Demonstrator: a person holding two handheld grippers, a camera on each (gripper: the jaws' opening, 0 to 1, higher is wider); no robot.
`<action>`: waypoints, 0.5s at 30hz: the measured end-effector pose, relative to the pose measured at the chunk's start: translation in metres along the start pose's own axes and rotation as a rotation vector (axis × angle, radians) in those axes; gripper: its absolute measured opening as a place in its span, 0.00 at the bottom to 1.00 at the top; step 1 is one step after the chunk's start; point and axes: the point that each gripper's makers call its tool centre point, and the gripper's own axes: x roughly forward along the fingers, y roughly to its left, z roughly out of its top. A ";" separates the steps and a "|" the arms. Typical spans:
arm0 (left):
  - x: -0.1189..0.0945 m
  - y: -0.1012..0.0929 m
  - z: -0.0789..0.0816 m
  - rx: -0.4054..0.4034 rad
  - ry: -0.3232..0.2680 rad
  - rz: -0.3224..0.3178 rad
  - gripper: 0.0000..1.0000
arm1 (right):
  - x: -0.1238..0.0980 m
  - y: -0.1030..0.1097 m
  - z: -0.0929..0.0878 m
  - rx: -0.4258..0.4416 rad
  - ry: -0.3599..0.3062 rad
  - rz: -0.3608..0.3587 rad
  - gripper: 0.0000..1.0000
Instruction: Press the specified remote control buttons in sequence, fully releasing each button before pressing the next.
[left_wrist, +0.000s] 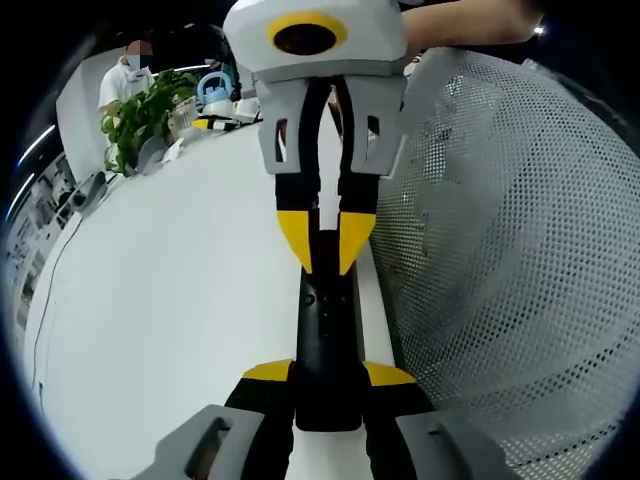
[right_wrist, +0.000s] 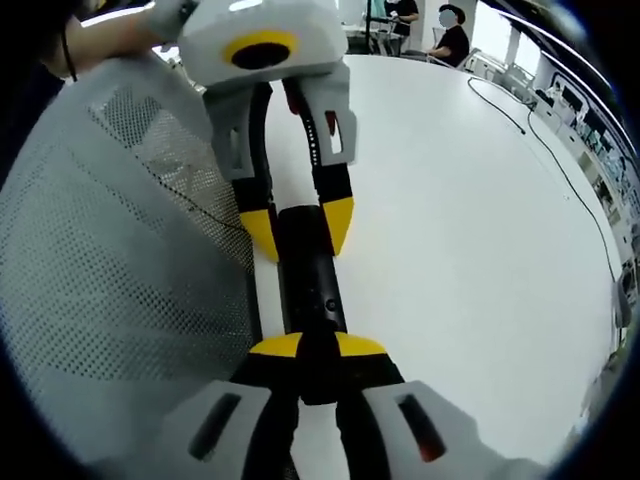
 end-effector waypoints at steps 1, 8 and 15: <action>0.000 0.000 0.000 0.000 0.000 0.000 0.26 | 0.000 0.000 0.000 0.000 -0.001 -0.003 0.09; 0.000 0.000 0.000 0.003 0.004 -0.001 0.26 | 0.002 -0.001 0.001 0.022 0.039 -0.020 0.09; 0.000 0.000 0.000 0.001 0.004 0.001 0.26 | 0.000 -0.001 0.000 0.062 0.026 -0.018 0.09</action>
